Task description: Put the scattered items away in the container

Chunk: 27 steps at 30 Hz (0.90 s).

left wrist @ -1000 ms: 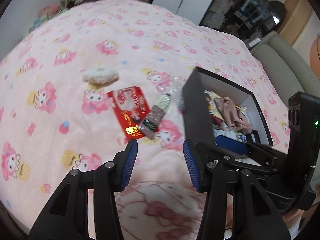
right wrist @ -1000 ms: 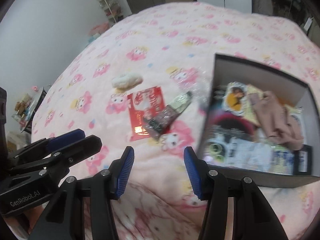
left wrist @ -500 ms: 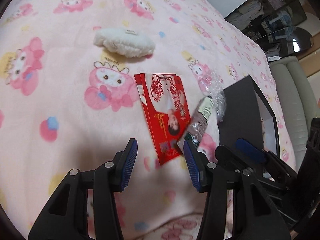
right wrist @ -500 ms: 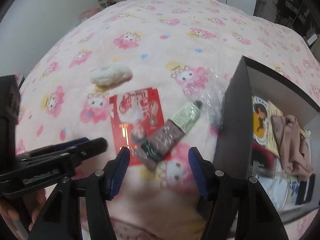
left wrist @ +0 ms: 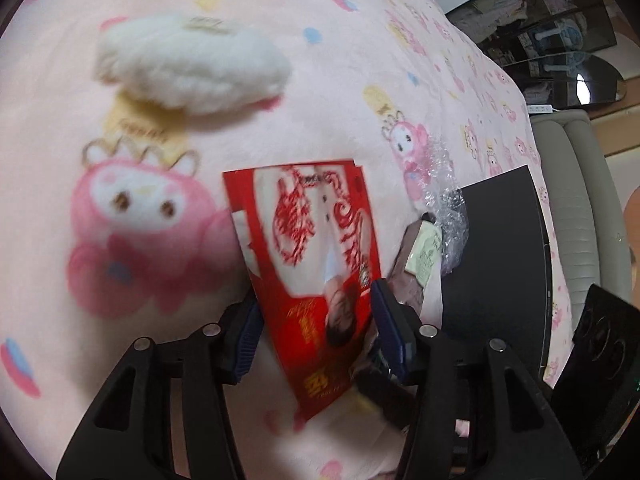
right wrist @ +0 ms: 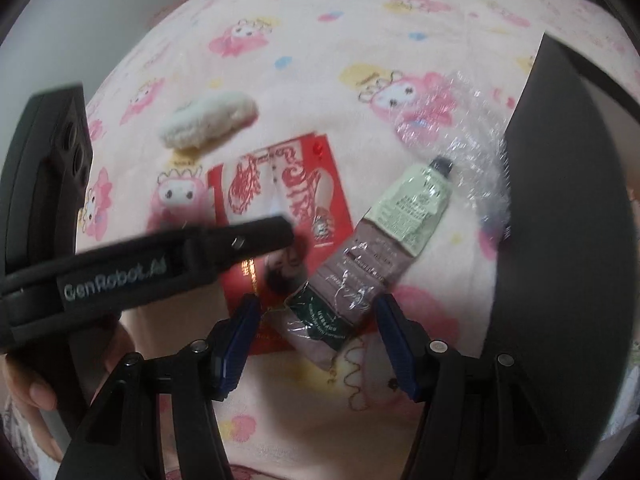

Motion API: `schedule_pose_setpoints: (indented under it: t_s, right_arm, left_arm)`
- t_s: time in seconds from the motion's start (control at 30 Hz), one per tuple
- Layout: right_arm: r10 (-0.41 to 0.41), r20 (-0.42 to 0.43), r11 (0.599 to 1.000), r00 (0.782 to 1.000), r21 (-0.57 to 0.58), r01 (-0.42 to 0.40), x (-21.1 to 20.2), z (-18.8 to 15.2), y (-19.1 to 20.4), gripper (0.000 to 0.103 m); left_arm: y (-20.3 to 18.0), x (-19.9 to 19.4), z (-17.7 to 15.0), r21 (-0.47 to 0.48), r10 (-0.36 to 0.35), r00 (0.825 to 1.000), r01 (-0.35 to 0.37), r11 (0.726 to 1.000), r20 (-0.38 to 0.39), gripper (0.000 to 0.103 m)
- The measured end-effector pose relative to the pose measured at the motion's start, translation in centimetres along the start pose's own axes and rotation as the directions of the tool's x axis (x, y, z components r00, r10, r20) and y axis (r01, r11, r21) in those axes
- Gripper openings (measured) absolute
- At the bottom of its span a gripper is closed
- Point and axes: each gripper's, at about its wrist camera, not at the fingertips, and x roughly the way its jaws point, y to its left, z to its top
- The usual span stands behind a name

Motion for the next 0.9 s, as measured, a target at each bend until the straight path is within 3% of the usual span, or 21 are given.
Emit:
schedule_pose_setpoints:
  t_s: [0.03,0.2,0.5,0.63,0.73,0.9]
  right_arm:
    - [0.0,-0.01,1.0,1.0,0.002,0.0,0.1,0.0,0.0,0.058]
    - [0.03,-0.043,0.999,0.999,0.019,-0.029,0.3,-0.4,0.0,0.058]
    - [0.057,-0.048,0.998,0.997,0.043,-0.055,-0.7,-1.6,0.2,0.058]
    - [0.055,-0.061,0.998,0.997,0.028,-0.053,-0.8,-2.1,0.6,0.058]
    - [0.076,-0.071,0.997,0.995,0.04,-0.073,-0.6,-2.2,0.5,0.058]
    - [0.091,-0.086,0.995,0.992,0.059,-0.086,0.1,-2.1,0.1,0.058]
  left_arm:
    - [0.1,0.0,0.1,-0.01,0.017,1.0,-0.017,1.0,0.005,0.025]
    - [0.8,-1.6,-0.4,-0.027,-0.053,0.998,0.054,0.998,0.019,0.012]
    - [1.0,-4.4,-4.2,-0.022,-0.042,0.999,0.043,0.999,0.014,0.008]
    - [2.0,-5.0,-5.6,-0.066,-0.002,1.0,0.003,0.998,0.009,0.017]
    - [2.5,-5.6,-5.4,-0.045,0.064,0.998,-0.063,0.997,0.012,0.038]
    - [2.2,-7.7,-4.2,0.026,0.137,0.985,-0.14,0.99,0.104,0.047]
